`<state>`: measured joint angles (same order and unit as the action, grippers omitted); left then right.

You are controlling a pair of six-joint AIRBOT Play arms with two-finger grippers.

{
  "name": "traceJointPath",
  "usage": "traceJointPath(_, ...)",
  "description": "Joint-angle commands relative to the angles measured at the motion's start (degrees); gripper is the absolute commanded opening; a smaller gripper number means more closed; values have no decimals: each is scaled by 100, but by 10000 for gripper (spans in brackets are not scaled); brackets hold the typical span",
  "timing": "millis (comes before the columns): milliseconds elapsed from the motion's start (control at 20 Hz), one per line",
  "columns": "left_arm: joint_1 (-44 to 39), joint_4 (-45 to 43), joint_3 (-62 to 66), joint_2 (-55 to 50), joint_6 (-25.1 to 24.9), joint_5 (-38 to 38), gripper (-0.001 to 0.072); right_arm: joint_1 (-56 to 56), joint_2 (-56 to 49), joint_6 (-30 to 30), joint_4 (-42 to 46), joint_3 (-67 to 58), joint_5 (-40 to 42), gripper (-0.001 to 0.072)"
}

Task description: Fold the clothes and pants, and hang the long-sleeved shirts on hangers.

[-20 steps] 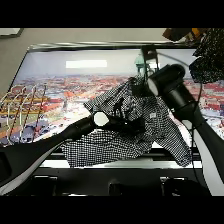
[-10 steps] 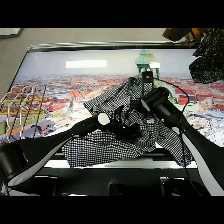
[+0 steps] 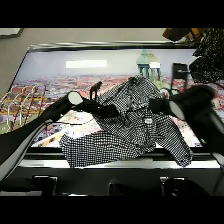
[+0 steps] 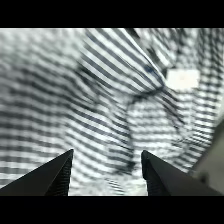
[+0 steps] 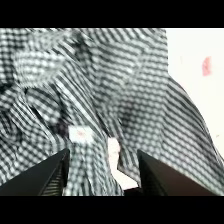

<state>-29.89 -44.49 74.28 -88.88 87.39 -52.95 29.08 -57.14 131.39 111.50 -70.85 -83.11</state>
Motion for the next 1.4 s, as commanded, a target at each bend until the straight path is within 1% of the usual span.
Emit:
traceJointPath(0, 400, -662, 4, 317, -1215, -35, 506, 4, 1143, 962, -468, 319, -1631, 498)
traceJointPath(50, 391, -662, 2, 313, -1554, -11, 506, 4, 1534, 1523, -949, 717, -1716, 498)
traceJointPath(100, 369, -678, 2, 302, -1805, 20, 506, 7, 1906, 2074, -1438, 1180, -1543, 498)
traceJointPath(150, 334, -680, 2, 282, -1958, 76, 506, 7, 2249, 2618, -1880, 1690, -1156, 498)
traceJointPath(200, 313, -693, 0, 275, -2017, 170, 506, 7, 2544, 3051, -2212, 2221, -595, 498)
traceJointPath(250, 282, -776, 0, 275, -2015, 323, 506, 4, 2712, 3322, -2402, 2695, -37, 497)
traceJointPath(300, 262, -828, 0, 275, -2015, 472, 506, 7, 2736, 3482, -2559, 3047, 376, 497)
traceJointPath(450, 243, -831, 0, 275, -2015, 789, 506, 4, 2339, 3469, -2835, 3746, 1552, 497)
traceJointPath(600, 240, -831, 0, 273, -2015, 881, 506, 4, 1578, 3469, -2817, 3810, 2194, 495)
traceJointPath(700, 238, -828, 0, 269, -2065, 922, 506, 4, 1141, 3471, -2835, 3810, 2616, 476)
traceJointPath(750, 229, -831, 0, 264, -2188, 925, 506, 4, 949, 3467, -2830, 3810, 2662, 376)
traceJointPath(800, 210, -828, 0, 262, -2288, 920, 506, 4, 822, 3464, -2828, 3807, 2553, 218)
traceJointPath(850, 184, -857, 0, 254, -2334, 938, 507, 4, 772, 3464, -2778, 3807, 2350, 129)
traceJointPath(900, 133, -898, 0, 236, -2455, 957, 510, 7, 800, 3464, -2664, 3805, 2124, 72)
traceJointPath(950, 57, -957, 2, 205, -2608, 973, 522, 4, 898, 3464, -2490, 3805, 1840, 66)
traceJointPath(1000, -26, -1012, 2, 177, -2660, 1021, 556, 4, 1045, 3464, -2323, 3805, 1547, 32)
traceJointPath(1150, -380, -1200, 72, 28, -2702, 1373, 556, 4, 1624, 3467, -1967, 3807, 824, 31)
traceJointPath(1200, -551, -1414, 201, -98, -2756, 1460, 557, 4, 1779, 3467, -1926, 3807, 656, 31)
traceJointPath(1300, -903, -1873, 629, -442, -3108, 1469, 558, 4, 1961, 3467, -1910, 3807, 511, 31)
traceJointPath(1350, -1014, -1917, 876, -651, -3193, 1493, 557, 4, 1989, 3467, -1910, 3807, 501, 31)
